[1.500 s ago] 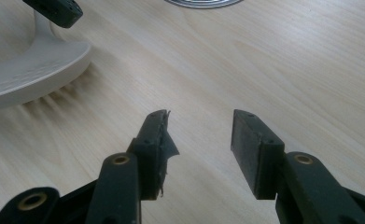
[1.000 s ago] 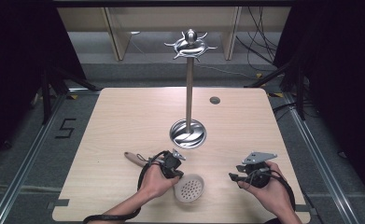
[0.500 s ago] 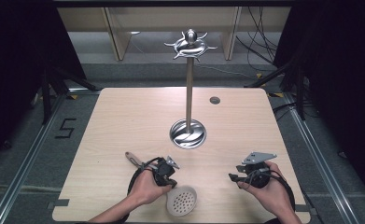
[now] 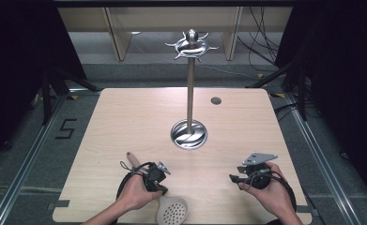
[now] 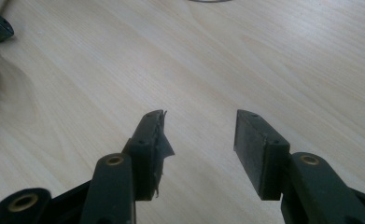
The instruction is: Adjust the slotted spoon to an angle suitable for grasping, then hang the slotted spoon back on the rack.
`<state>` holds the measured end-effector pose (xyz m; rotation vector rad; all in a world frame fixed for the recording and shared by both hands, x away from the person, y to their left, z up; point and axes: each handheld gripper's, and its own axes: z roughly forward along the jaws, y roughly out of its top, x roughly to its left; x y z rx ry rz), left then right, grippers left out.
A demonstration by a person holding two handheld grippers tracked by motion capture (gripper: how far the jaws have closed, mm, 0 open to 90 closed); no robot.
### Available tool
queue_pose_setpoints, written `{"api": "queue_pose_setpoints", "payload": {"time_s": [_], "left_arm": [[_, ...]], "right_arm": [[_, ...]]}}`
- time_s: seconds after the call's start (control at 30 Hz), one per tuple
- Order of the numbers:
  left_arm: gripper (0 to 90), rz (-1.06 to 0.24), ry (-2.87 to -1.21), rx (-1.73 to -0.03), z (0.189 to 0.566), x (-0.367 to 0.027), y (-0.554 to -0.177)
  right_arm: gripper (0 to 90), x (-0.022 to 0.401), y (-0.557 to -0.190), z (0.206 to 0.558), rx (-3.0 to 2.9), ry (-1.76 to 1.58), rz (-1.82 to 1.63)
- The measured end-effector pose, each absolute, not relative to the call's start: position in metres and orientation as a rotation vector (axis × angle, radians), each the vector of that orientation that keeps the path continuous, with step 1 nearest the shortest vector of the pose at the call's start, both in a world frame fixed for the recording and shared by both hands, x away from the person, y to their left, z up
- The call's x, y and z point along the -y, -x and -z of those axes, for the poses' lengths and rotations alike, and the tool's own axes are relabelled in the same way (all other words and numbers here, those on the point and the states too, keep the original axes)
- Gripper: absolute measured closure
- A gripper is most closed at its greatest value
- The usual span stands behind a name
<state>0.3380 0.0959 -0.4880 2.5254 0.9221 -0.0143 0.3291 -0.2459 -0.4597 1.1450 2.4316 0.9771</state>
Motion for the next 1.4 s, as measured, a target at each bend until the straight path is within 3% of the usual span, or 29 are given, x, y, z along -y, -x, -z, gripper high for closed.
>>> {"api": "queue_pose_setpoints", "payload": {"time_s": [0.3,0.47,0.63,0.73,0.77,0.97,1.07,1.4], "left_arm": [[88.9,0.014,-2.487,-0.956,0.486,-0.102,-0.334],[77.2,-0.012,-2.421,-0.959,0.472,-0.117,-0.335],[58.7,-0.141,-2.159,-1.125,0.452,-0.157,-0.337],[54.7,-0.192,-2.081,-1.189,0.448,-0.176,-0.339],[49.7,-0.217,-2.019,-1.245,0.446,-0.190,-0.342],[38.3,-0.294,-1.989,-1.369,0.444,-0.222,-0.351],[32.2,-0.239,-1.979,-1.417,0.449,-0.225,-0.355],[28.0,-0.203,-1.885,-1.595,0.455,-0.226,-0.365]], "right_arm": [[52.6,0.248,-0.328,0.455,-2.478,-1.147,-0.935],[52.2,0.249,-0.329,0.456,-2.456,-1.145,-0.959],[51.7,0.252,-0.328,0.456,-2.437,-1.201,-0.974],[51.6,0.255,-0.330,0.454,-2.445,-1.184,-0.955],[51.3,0.255,-0.329,0.453,-2.437,-1.211,-0.961],[51.0,0.255,-0.329,0.453,-2.435,-1.182,-0.960],[50.9,0.254,-0.328,0.453,-2.434,-1.204,-0.963],[50.5,0.255,-0.330,0.454,-2.459,-1.164,-0.962]]}}
